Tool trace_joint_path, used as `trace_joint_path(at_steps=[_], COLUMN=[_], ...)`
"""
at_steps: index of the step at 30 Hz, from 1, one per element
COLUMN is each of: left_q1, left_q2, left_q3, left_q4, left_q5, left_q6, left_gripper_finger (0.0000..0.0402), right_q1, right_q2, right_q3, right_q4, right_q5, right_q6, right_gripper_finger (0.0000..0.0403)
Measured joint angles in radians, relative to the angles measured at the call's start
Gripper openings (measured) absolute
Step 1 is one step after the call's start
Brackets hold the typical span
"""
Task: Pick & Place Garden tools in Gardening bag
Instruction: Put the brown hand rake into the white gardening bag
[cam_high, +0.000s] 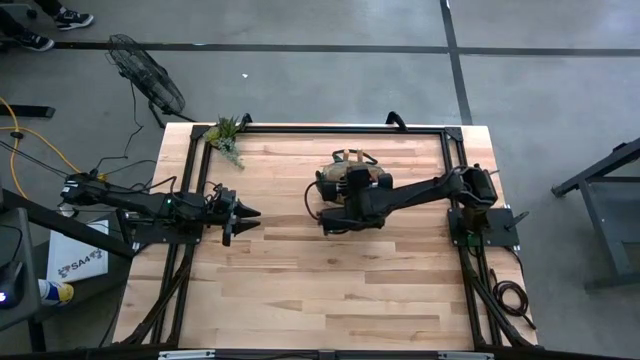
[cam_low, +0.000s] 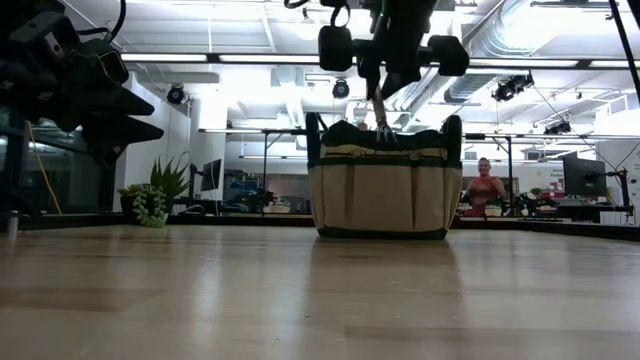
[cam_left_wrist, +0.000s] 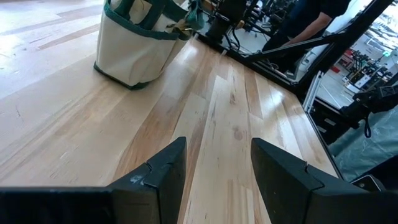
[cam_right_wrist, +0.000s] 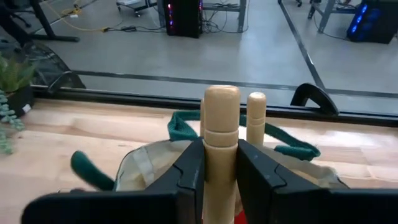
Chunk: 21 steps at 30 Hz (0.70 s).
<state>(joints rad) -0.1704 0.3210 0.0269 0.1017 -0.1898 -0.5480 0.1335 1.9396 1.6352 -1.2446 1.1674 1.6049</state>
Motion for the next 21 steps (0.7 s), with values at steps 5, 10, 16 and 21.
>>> trace_joint_path(at_steps=[5, 10, 16, 21], left_q1=[0.0, 0.0, 0.0, 0.0], left_q2=[0.0, 0.0, 0.0, 0.0], left_q3=[0.0, 0.0, 0.0, 0.0], left_q4=[0.0, 0.0, -0.001, 0.0], left_q5=[-0.001, -0.001, -0.002, -0.002], left_q6=[0.0, 0.0, 0.0, 0.0], left_gripper_finger=[0.0175, 0.0175, 0.0175, 0.0175], right_q1=[-0.015, -0.021, -0.021, -0.03], right_q2=[0.0, 0.015, 0.03, 0.034], right_q3=[0.0, 0.0, 0.0, 0.0], right_q4=[0.001, 0.012, 0.041, 0.033], right_q5=[-0.004, -0.015, -0.021, -0.021], right_q6=[-0.002, -0.004, -0.01, -0.011], right_gripper_finger=[0.0056, 0.0056, 0.0056, 0.0056])
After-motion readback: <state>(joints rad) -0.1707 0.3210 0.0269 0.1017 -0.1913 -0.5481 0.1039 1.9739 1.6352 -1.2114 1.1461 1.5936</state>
